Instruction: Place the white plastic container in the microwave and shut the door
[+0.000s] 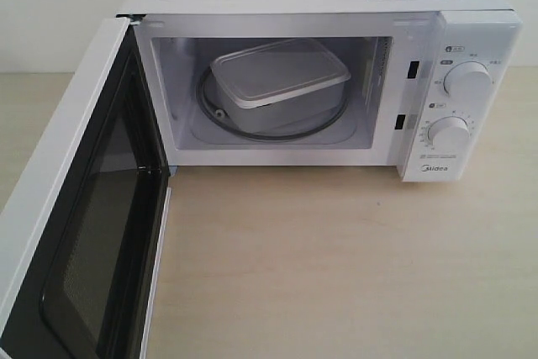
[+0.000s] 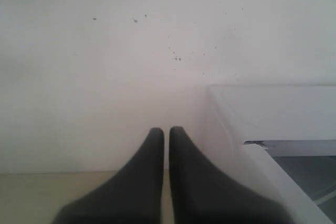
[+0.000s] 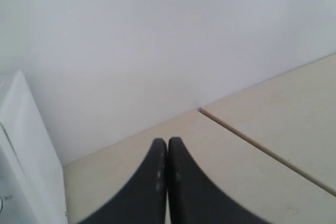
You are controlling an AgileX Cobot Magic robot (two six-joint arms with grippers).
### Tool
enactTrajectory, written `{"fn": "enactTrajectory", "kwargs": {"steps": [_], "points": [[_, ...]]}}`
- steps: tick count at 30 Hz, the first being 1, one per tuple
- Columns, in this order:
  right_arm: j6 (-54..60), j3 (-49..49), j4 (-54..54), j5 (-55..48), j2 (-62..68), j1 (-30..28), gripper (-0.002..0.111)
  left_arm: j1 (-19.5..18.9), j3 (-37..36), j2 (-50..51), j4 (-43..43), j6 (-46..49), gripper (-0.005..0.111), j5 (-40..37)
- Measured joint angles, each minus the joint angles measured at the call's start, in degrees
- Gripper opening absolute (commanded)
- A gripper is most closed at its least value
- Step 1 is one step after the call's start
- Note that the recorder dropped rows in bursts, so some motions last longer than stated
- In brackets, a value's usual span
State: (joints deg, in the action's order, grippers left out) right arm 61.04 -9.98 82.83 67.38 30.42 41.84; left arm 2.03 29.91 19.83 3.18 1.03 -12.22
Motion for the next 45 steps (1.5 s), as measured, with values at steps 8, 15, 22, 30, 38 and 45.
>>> {"fn": "enactTrajectory", "kwargs": {"steps": [8, 15, 22, 30, 38, 45], "points": [[-0.70, 0.00, 0.00, -1.75, 0.00, 0.00, 0.000, 0.00, 0.00, 0.41, 0.00, 0.00, 0.004, 0.34], [-0.70, 0.00, -0.78, -5.05, 0.00, 0.00, 0.000, 0.00, 0.00, 0.41, 0.26, 0.00, 0.004, -0.15], [-0.70, 0.00, -1.00, -5.16, 0.00, 0.00, 0.000, 0.00, 0.98, 0.41, 1.99, 0.41, 0.004, -7.86], [-2.03, 0.00, -1.00, -5.16, 0.00, 0.00, 0.000, 0.00, 11.60, 7.35, 10.22, 8.26, 0.004, -31.85], [-5.14, 0.00, -1.00, -5.65, 0.00, 0.00, 0.000, 0.00, 16.46, 23.42, 20.77, 17.34, 0.004, -48.87], [-6.72, 0.00, -7.06, -12.19, 0.00, 0.00, 0.000, 0.00, 16.59, 31.28, 33.18, 29.04, 0.004, -52.39]]}}
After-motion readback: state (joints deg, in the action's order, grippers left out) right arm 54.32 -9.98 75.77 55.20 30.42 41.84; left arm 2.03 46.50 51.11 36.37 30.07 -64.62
